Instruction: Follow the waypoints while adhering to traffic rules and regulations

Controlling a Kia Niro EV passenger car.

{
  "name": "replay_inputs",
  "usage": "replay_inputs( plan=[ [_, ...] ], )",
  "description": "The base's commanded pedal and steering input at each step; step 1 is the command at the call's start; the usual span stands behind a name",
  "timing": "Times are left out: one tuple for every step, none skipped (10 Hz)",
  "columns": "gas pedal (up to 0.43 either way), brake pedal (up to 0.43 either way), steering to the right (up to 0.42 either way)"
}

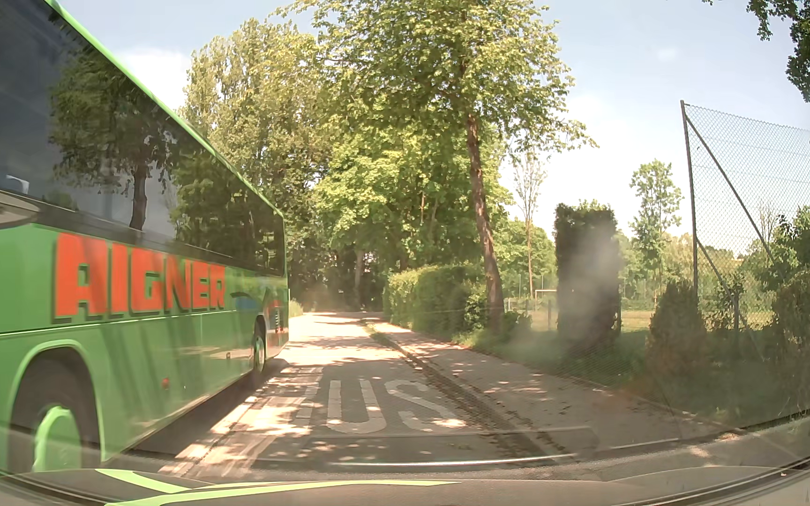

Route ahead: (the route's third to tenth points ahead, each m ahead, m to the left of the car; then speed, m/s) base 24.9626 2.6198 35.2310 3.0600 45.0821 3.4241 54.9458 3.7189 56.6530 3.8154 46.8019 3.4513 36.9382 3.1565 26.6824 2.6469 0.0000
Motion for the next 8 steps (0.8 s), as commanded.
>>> replay_inputs(
  plan=[
    [0.000, 0.463, -0.089],
    [0.000, 0.463, -0.089],
    [0.000, 0.463, -0.088],
    [0.000, 0.463, -0.089],
    [0.000, 0.463, -0.089],
    [0.000, 0.463, -0.089],
    [0.000, 0.463, -0.089],
    [0.000, 0.463, -0.088]
  ],
)
